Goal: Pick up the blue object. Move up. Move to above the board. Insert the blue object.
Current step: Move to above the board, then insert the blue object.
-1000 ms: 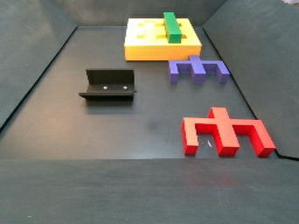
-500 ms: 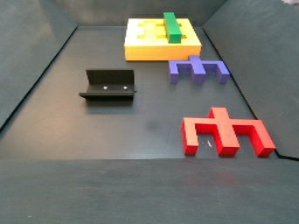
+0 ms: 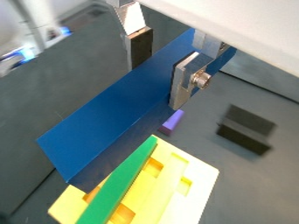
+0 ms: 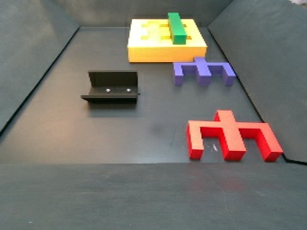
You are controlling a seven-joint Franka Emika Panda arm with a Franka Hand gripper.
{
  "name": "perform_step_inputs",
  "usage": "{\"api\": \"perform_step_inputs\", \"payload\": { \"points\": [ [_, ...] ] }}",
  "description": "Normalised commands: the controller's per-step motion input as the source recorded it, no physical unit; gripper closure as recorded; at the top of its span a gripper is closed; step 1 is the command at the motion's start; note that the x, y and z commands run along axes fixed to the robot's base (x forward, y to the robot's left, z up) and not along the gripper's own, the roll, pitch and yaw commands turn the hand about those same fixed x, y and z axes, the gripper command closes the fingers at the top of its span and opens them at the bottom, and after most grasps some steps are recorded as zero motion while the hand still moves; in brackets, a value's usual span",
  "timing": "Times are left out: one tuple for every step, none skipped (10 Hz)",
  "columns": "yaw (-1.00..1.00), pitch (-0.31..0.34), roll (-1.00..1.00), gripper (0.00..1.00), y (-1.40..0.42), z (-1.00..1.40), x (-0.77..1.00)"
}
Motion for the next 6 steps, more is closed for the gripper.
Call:
{"api": "perform_step_inputs", "payload": {
  "points": [
    [0.62,0.256,0.12,1.00,-0.04,0.02,0.10],
    [0.39,0.213,0.12,1.00,-0.04,0.02,0.10],
    [0.00,0.000,0.00,1.00,0.00,0.00,0.00],
    [-0.01,0.000,-0.08,1.00,-0.02,-0.15,0.11],
    [0.00,-0.149,-0.26,1.00,0.00,-0.57,0.15],
    [0.00,-0.150,-0.11,1.00,-0.20,-0.81,0.18]
  ]
}}
